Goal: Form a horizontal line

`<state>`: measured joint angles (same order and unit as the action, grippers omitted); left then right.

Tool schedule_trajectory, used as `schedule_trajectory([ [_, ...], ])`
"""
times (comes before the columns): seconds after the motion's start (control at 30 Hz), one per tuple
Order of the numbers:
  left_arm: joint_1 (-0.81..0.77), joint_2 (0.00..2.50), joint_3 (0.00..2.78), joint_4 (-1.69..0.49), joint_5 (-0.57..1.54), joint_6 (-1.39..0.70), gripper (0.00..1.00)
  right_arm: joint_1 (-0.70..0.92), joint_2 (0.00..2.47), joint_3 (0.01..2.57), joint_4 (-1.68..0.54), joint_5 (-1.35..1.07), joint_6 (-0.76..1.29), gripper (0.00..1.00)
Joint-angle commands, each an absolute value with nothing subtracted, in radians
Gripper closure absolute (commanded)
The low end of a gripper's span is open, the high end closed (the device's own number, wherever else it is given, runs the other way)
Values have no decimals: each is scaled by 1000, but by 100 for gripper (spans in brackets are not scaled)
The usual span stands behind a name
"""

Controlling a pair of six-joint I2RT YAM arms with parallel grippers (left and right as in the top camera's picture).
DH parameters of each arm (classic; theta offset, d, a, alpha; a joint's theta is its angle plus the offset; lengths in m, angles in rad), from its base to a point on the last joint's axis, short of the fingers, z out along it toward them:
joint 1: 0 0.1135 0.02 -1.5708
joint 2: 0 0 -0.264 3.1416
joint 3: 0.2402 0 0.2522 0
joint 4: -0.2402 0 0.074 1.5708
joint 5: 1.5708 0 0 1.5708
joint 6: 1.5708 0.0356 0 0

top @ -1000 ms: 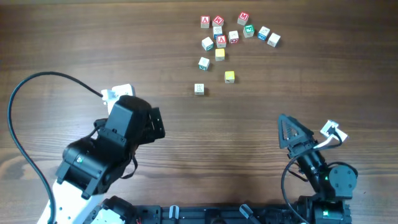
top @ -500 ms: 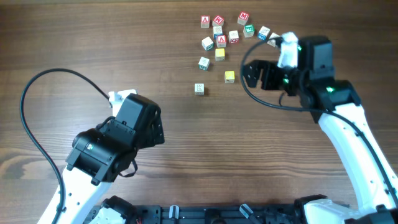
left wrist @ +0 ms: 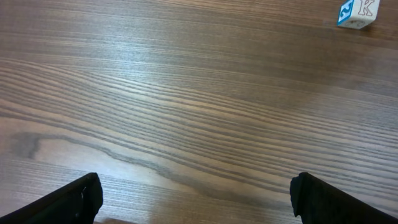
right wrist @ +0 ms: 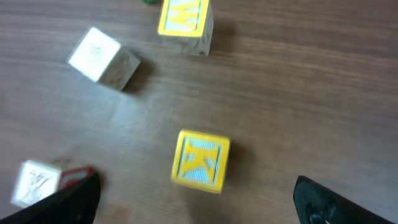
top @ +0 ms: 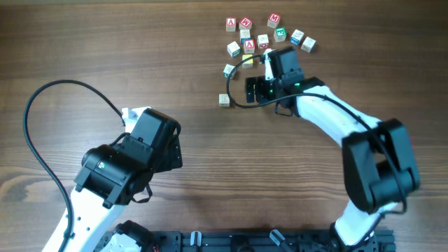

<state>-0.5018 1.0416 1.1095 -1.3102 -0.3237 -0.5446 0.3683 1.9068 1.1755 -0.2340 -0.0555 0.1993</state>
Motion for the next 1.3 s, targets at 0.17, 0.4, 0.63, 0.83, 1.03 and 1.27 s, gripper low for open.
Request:
schedule_trajectory([
  [0.17, -498, 1040, 1110, -1310, -323, -555, 0, 374, 2032, 1184, -86, 18, 182, 35],
  [0.4, -498, 1040, 1110, -1310, -323, -555, 0, 426, 2066, 1209, -163, 30, 158, 74],
  [0.63, -498, 1040, 1110, -1310, -323, -555, 0, 468, 2007, 1306, -403, 29, 373, 84],
  [0.83, -498, 1040, 1110, -1311, -323, -555, 0, 468, 2004, 1306, -438, -84, 391, 83],
  [1.03, -498, 1040, 1110, -1310, -323, -555, 0, 468, 2004, 1306, -434, -152, 284, 83],
  [1.27, -498, 1040, 1110, -1311, -323, -555, 0, 468, 2004, 1306, -396, -213, 239, 81],
])
